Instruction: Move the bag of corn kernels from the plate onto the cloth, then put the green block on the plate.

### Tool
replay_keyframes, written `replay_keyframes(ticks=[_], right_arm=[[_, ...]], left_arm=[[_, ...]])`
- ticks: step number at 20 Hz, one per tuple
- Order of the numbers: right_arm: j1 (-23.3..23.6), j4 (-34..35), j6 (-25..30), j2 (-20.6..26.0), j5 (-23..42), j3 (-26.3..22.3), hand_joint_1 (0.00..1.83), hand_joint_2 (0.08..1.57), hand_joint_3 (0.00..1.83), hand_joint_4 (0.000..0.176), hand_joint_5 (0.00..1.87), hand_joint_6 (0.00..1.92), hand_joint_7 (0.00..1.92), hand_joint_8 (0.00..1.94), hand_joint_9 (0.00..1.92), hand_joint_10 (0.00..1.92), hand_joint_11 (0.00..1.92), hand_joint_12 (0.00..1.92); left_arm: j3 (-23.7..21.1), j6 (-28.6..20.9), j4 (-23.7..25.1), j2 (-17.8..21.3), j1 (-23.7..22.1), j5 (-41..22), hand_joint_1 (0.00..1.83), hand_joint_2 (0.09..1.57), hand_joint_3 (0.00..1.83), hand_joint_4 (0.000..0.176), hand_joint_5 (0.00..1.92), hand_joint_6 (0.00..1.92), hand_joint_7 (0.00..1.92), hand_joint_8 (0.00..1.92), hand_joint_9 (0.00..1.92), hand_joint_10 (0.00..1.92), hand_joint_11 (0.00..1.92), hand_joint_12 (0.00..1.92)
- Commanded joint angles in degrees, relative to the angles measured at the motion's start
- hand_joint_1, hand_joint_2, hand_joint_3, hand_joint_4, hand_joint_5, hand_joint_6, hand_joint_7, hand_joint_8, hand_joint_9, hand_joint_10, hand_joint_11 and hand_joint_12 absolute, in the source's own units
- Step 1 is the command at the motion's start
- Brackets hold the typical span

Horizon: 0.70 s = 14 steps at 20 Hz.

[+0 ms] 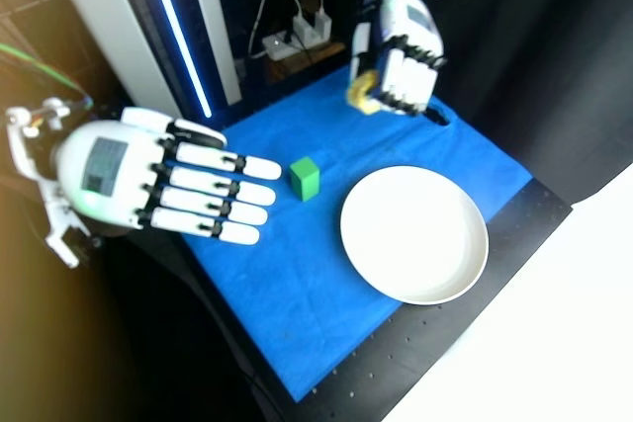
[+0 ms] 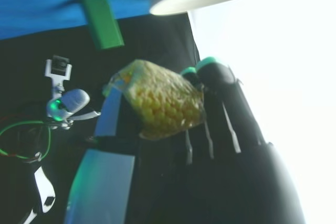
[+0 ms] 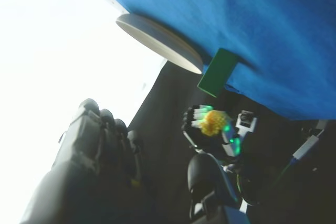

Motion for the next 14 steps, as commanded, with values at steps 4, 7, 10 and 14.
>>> replay_keyframes(ticks=[4, 7, 10, 14], right_arm=[[0.4, 0.3, 0.6, -0.2, 7.3, -0.1, 0.28, 1.40, 0.00, 0.045, 0.00, 0.00, 0.00, 0.00, 0.00, 0.00, 0.00, 0.00], [0.4, -0.3, 0.8, -0.3, 7.3, -0.1, 0.31, 1.39, 0.00, 0.056, 0.00, 0.00, 0.00, 0.00, 0.00, 0.00, 0.00, 0.00], [0.4, -2.0, 2.5, -0.6, 6.9, 0.9, 0.30, 1.37, 0.00, 0.036, 0.00, 0.00, 0.00, 0.00, 0.00, 0.00, 0.00, 0.00], [1.8, -4.5, 4.8, -3.3, 4.0, 3.2, 0.43, 1.32, 0.02, 0.149, 0.00, 0.00, 0.00, 0.00, 0.00, 0.00, 0.00, 0.72]], left_arm=[[-0.5, -2.5, -0.9, -0.3, 3.0, -8.6, 0.83, 1.30, 0.00, 0.010, 0.28, 0.17, 0.34, 0.16, 0.26, 0.62, 0.06, 1.42], [-1.7, -2.6, -2.1, 0.4, 5.2, -11.5, 0.42, 1.08, 0.00, 0.171, 0.01, 0.00, 0.01, 0.00, 0.01, 0.01, 0.00, 0.04], [-2.5, -2.4, -5.5, 1.6, 7.9, -16.4, 0.36, 0.98, 0.00, 0.144, 0.00, 0.00, 0.00, 0.00, 0.00, 0.00, 0.00, 0.00], [-3.3, 0.5, -11.9, 3.0, 11.0, -22.0, 0.36, 1.07, 0.02, 0.171, 0.00, 0.00, 0.00, 0.00, 0.00, 0.00, 0.00, 0.00]])
